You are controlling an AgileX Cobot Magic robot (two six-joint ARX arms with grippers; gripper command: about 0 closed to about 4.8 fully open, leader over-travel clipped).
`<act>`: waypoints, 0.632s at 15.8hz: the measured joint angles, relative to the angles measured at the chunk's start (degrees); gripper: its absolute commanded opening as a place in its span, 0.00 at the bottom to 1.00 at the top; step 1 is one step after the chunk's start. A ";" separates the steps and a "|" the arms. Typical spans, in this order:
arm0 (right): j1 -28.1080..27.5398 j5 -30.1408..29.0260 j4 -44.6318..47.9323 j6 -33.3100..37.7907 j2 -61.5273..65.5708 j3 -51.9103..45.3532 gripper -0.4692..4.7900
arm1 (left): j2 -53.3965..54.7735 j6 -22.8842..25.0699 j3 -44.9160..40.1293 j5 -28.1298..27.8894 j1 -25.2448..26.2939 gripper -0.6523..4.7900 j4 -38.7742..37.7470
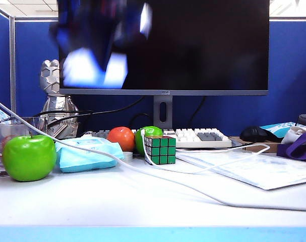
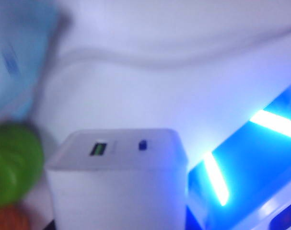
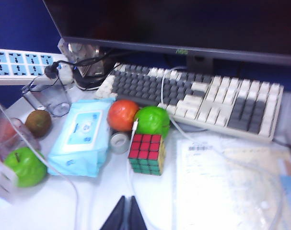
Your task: Pick up the Type-C charging cable and the charging base, insert one end of the Type-C charger into the corresponding slot on the base, and finally place the plugged-in charger back on the table.
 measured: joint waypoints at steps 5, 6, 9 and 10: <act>-0.37 4.96 -7.28 -2.54 2.40 -0.02 0.08 | -13.73 1.20 0.09 16.41 -0.02 0.11 23.26; -1.01 5.68 -9.14 -2.51 3.26 -0.02 0.08 | -16.11 1.22 0.13 17.31 -0.02 0.11 27.50; -1.53 3.56 -8.63 -2.29 6.49 0.00 0.08 | -20.35 1.16 0.13 16.72 -0.02 0.11 33.22; -1.49 1.97 -7.04 -1.86 7.63 0.00 0.08 | -21.00 1.16 0.13 16.09 -0.02 0.11 33.73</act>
